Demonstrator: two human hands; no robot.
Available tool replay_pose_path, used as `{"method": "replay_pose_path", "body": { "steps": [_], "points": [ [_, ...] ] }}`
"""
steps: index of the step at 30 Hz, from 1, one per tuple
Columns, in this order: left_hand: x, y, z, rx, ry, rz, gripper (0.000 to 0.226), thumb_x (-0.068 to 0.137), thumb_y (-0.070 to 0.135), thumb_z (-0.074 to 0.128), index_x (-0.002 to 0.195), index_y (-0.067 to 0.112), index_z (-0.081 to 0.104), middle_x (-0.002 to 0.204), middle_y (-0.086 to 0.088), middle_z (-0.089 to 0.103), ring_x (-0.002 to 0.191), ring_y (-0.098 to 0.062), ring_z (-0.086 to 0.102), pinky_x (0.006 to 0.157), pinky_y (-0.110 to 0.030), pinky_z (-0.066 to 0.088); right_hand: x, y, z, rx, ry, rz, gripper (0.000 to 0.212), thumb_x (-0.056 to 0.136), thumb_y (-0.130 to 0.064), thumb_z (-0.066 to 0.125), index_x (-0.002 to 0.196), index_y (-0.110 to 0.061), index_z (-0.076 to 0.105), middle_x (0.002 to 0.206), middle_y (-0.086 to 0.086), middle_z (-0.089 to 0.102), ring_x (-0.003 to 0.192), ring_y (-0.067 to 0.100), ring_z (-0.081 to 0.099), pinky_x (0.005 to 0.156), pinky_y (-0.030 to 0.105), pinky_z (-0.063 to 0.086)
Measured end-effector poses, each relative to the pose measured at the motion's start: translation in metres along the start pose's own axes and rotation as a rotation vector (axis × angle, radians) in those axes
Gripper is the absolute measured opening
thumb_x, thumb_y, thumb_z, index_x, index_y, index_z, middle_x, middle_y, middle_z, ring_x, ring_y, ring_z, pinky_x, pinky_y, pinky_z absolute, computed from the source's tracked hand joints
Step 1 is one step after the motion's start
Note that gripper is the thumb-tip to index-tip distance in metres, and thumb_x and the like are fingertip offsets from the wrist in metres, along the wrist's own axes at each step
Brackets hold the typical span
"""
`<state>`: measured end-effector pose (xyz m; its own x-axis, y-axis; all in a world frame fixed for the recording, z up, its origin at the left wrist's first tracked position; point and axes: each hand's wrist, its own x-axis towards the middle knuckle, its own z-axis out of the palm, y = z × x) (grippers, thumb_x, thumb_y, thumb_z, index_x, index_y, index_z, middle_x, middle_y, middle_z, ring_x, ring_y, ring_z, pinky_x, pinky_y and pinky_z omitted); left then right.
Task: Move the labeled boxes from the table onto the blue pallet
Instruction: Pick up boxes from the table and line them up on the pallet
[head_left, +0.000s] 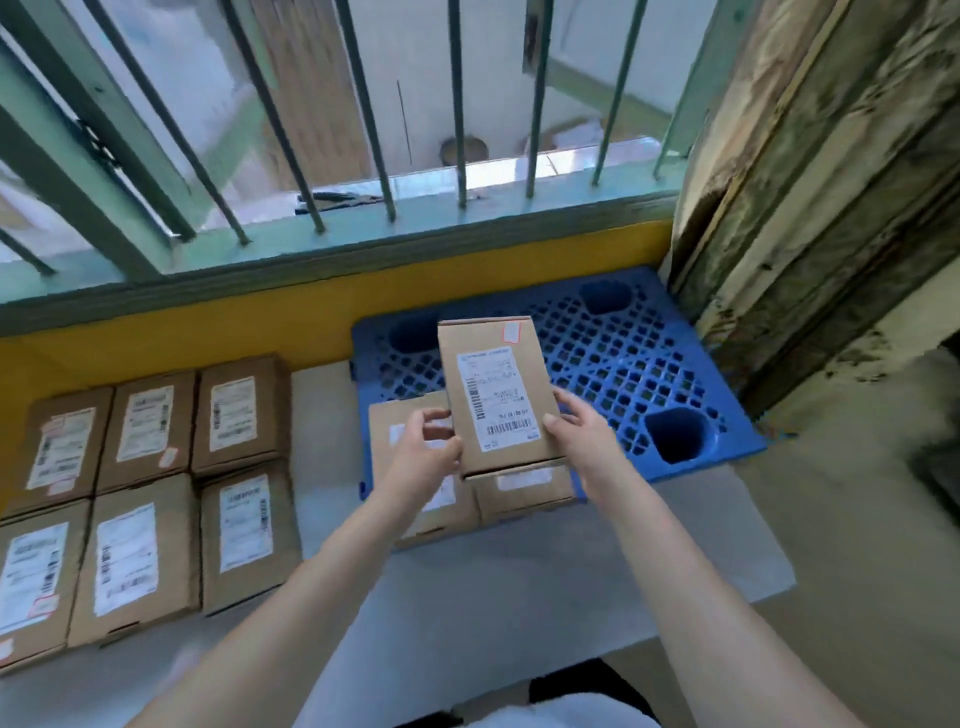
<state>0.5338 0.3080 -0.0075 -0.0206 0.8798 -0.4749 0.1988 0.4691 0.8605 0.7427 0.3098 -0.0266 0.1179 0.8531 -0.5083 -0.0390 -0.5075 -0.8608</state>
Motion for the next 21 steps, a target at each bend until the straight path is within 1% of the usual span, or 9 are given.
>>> {"method": "replay_pose_path", "body": {
  "steps": [2,4,5,6,8,10,13,16,21],
  "points": [
    [0.006,0.008,0.037,0.061,-0.031,-0.022,0.037,0.088,0.012,0.059,0.123,0.018,0.050,0.113,-0.003,0.061,0.099,-0.020,0.065,0.089,-0.043,0.056,0.012,-0.006,-0.042,-0.029,0.019,0.019,0.047,0.099,-0.015,0.054,0.143,-0.028,0.046,0.123,0.005,0.062,0.107,0.021,0.063,0.083,0.039,0.054],
    [0.012,0.011,0.062,0.197,-0.036,-0.016,0.039,0.088,0.022,0.061,0.125,0.022,0.051,0.119,0.000,0.060,0.103,-0.016,0.062,0.086,-0.036,0.054,0.020,-0.009,-0.075,-0.057,0.037,0.028,0.047,0.099,-0.011,0.051,0.142,-0.029,0.046,0.116,0.002,0.063,0.102,0.022,0.063,0.080,0.047,0.054],
    [0.014,0.010,0.069,0.287,-0.015,-0.009,0.041,0.088,0.025,0.061,0.128,0.022,0.050,0.122,0.000,0.058,0.107,-0.016,0.059,0.083,-0.031,0.052,0.025,-0.008,-0.089,-0.075,0.044,0.041,0.047,0.099,-0.010,0.050,0.141,-0.030,0.046,0.112,-0.001,0.063,0.098,0.020,0.063,0.077,0.046,0.054],
    [0.015,0.008,0.072,0.386,0.016,-0.006,0.044,0.088,0.027,0.061,0.131,0.022,0.049,0.125,-0.001,0.056,0.111,-0.018,0.057,0.084,-0.032,0.050,0.028,-0.006,-0.101,-0.089,0.053,0.048,0.048,0.098,-0.009,0.050,0.141,-0.029,0.046,0.108,-0.003,0.062,0.095,0.017,0.062,0.073,0.041,0.053],
    [0.016,0.001,0.070,0.602,0.049,-0.025,0.054,0.084,0.034,0.061,0.135,0.027,0.046,0.134,-0.003,0.049,0.118,-0.025,0.052,0.094,-0.040,0.048,0.034,0.002,-0.119,-0.113,0.073,0.056,0.049,0.098,-0.007,0.049,0.141,-0.028,0.046,0.106,-0.004,0.060,0.091,0.011,0.060,0.066,0.031,0.051],
    [0.012,-0.010,0.068,0.789,0.050,-0.080,0.062,0.080,0.041,0.057,0.139,0.035,0.040,0.140,-0.003,0.039,0.128,-0.031,0.040,0.102,-0.045,0.042,0.039,0.013,-0.131,-0.128,0.071,0.084,0.048,0.097,-0.006,0.048,0.140,-0.028,0.047,0.109,-0.002,0.061,0.093,0.012,0.060,0.070,0.031,0.052],
    [0.002,-0.021,0.067,0.914,-0.007,-0.129,0.066,0.082,0.038,0.055,0.142,0.043,0.030,0.141,-0.003,0.027,0.133,-0.032,0.022,0.102,-0.044,0.035,0.045,0.030,-0.139,-0.144,0.074,0.106,0.051,0.096,-0.006,0.049,0.142,-0.028,0.047,0.123,0.005,0.062,0.100,0.017,0.062,0.082,0.035,0.054],
    [0.001,-0.024,0.069,1.036,-0.029,-0.106,0.068,0.079,0.042,0.055,0.140,0.051,0.025,0.142,-0.005,0.023,0.132,-0.032,0.020,0.101,-0.047,0.036,0.047,0.040,-0.141,-0.167,0.086,0.122,0.051,0.097,-0.008,0.049,0.144,-0.028,0.045,0.128,0.006,0.059,0.105,0.020,0.060,0.082,0.036,0.053],
    [0.005,-0.026,0.073,1.129,-0.013,-0.120,0.079,0.074,0.048,0.056,0.145,0.046,0.020,0.142,-0.006,0.021,0.125,-0.032,0.024,0.098,-0.047,0.040,0.048,0.042,-0.140,-0.320,0.097,0.091,0.047,0.097,-0.021,0.052,0.143,-0.027,0.046,0.128,0.004,0.057,0.110,0.021,0.056,0.090,0.040,0.050]
  ]
}}
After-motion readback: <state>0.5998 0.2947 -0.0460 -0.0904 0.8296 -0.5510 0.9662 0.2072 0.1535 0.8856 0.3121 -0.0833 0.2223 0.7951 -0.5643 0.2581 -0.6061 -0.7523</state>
